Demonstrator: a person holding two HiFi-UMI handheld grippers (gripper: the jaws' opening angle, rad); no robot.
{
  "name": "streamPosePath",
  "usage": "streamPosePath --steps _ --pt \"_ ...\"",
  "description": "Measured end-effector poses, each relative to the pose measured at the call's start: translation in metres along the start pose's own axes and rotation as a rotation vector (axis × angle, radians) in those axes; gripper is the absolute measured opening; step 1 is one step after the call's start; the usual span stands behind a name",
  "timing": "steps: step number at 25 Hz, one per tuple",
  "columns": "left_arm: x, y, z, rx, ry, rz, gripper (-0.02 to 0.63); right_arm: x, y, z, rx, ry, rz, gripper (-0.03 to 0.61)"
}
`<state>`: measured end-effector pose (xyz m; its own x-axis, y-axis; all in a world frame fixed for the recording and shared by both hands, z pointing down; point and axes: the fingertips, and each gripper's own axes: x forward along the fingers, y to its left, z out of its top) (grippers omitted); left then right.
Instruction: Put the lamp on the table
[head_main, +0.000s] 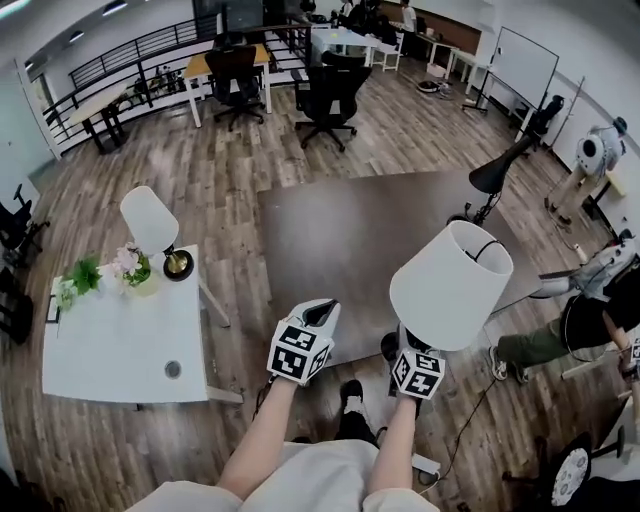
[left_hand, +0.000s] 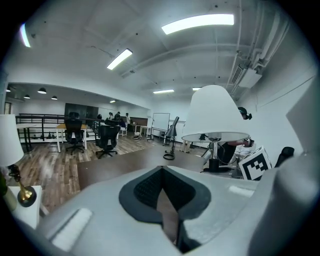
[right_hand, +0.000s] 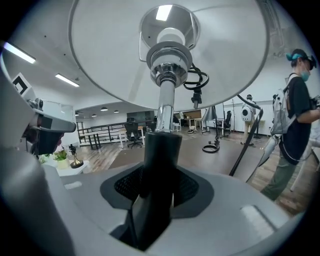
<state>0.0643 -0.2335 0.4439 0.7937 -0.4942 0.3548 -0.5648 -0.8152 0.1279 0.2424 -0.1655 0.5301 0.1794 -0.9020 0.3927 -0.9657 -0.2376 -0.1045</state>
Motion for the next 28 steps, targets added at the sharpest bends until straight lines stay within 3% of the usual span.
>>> streamPosePath --steps 6,12,28 --pt "0.04 0.025 0.023 -0.034 0.0 0.096 0.0 0.063 -0.004 0.027 -0.04 0.009 0.111 0.176" --pt "0.084 0.029 0.037 -0.043 0.013 0.134 0.0 0.113 -0.015 0.047 -0.063 0.011 0.183 0.175" --pt "0.171 0.039 0.037 -0.125 -0.005 0.172 0.0 0.197 -0.052 0.066 -0.123 0.029 0.259 0.175"
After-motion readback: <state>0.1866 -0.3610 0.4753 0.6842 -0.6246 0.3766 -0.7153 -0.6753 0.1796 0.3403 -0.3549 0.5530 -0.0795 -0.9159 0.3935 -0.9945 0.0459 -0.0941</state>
